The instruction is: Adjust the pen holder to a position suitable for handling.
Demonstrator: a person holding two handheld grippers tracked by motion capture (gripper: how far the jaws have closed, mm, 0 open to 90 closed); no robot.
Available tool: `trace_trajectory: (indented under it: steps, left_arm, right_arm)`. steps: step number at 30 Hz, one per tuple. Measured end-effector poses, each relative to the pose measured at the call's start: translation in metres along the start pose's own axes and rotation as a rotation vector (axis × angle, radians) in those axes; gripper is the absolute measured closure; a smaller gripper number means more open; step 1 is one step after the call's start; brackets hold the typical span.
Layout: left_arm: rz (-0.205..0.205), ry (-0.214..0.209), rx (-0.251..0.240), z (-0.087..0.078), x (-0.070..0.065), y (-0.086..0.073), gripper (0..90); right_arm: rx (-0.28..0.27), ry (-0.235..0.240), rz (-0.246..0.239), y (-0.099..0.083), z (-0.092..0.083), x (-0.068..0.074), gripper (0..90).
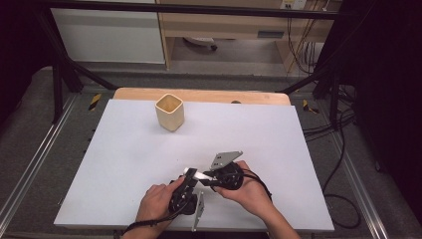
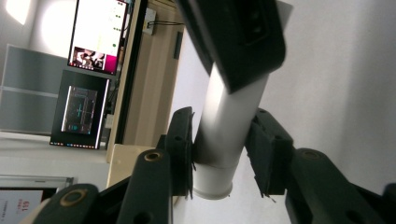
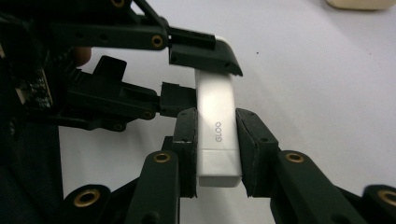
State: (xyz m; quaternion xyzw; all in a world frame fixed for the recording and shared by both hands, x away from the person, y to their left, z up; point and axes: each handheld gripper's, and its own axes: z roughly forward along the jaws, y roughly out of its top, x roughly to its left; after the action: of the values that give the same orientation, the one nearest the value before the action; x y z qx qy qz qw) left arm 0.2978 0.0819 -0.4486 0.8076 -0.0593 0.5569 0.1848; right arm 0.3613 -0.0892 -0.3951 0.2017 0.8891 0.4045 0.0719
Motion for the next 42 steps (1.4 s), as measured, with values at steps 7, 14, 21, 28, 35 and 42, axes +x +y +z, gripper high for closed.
trace_trajectory:
  steps: [7, 14, 21, 28, 35, 42]
  left_arm:
    - [0.004, -0.001, -0.001, 0.0, 0.001, 0.002, 68.1]
    - [-0.011, -0.006, 0.009, 0.001, 0.002, -0.002, 68.2]
    - [-0.063, -0.002, 0.027, 0.001, 0.008, -0.01, 68.3]
    - [-0.157, -0.012, 0.033, 0.002, 0.013, -0.019, 68.2]
    - [-0.278, -0.039, 0.023, 0.001, 0.019, -0.027, 68.2]
    - [-0.441, -0.067, -0.004, -0.001, 0.03, -0.04, 68.2]
  right_arm:
    - [-0.048, 0.005, 0.0, 0.002, -0.004, -0.001, 68.6]
    - [-0.048, -0.01, -0.001, -0.002, -0.007, -0.002, 55.6]
    - [-0.057, -0.03, 0.019, -0.006, -0.005, -0.003, 40.3]
    - [-0.13, -0.128, 0.017, -0.011, -0.008, -0.006, 11.9]
    - [-0.261, -0.215, 0.019, -0.017, -0.015, -0.016, 2.0]
    - [-0.282, -0.267, 0.123, -0.029, -0.024, -0.028, 2.5]
